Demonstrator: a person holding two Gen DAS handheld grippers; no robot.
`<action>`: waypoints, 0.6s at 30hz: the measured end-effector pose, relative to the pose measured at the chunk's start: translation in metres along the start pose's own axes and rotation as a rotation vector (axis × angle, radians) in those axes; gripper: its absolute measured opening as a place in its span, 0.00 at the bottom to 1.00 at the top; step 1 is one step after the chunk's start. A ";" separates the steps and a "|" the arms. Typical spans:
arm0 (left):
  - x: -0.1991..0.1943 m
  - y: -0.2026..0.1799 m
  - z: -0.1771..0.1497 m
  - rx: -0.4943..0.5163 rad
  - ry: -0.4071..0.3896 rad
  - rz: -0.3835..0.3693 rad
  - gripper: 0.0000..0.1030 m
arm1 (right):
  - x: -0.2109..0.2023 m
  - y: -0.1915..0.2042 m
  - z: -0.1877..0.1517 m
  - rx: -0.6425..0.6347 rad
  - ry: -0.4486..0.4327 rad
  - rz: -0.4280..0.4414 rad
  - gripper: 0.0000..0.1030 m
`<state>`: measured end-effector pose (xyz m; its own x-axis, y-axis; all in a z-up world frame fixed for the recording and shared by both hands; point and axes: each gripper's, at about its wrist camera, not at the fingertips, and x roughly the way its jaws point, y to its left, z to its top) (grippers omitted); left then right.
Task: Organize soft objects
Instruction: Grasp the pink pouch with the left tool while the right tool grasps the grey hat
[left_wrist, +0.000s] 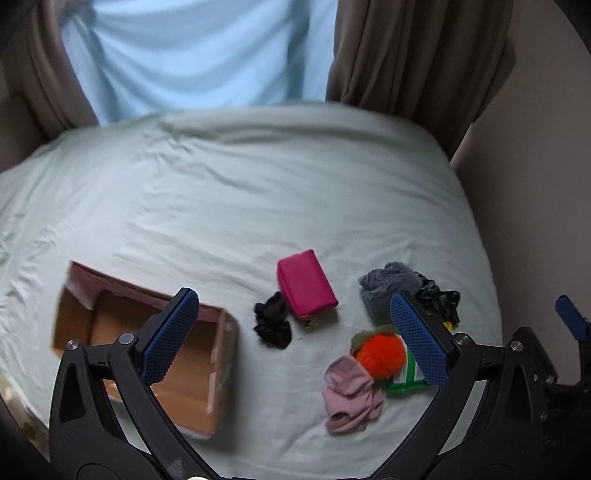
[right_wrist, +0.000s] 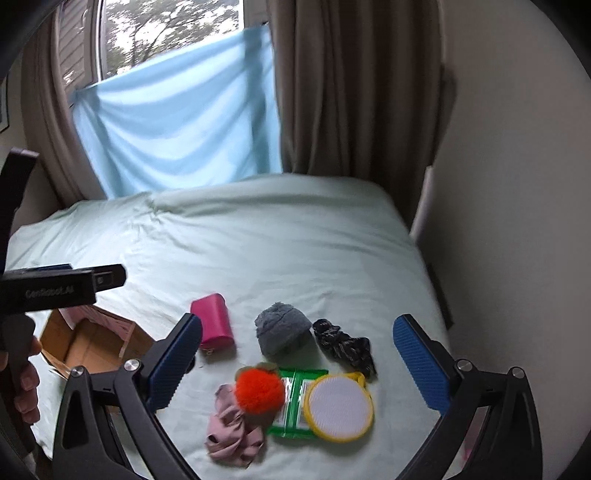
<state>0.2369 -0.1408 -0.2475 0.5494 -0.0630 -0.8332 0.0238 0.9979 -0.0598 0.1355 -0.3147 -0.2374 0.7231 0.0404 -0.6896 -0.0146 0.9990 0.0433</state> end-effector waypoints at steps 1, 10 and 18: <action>0.018 -0.002 0.001 -0.010 0.021 -0.005 1.00 | 0.018 -0.002 -0.003 -0.018 0.011 0.013 1.00; 0.146 -0.008 0.004 -0.065 0.175 0.032 1.00 | 0.136 -0.014 -0.020 -0.103 0.068 0.089 1.00; 0.235 -0.008 -0.007 -0.100 0.296 0.057 1.00 | 0.208 -0.008 -0.043 -0.172 0.130 0.148 1.00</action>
<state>0.3602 -0.1640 -0.4463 0.2799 -0.0226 -0.9598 -0.0902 0.9947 -0.0497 0.2564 -0.3132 -0.4125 0.6099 0.1777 -0.7723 -0.2391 0.9704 0.0344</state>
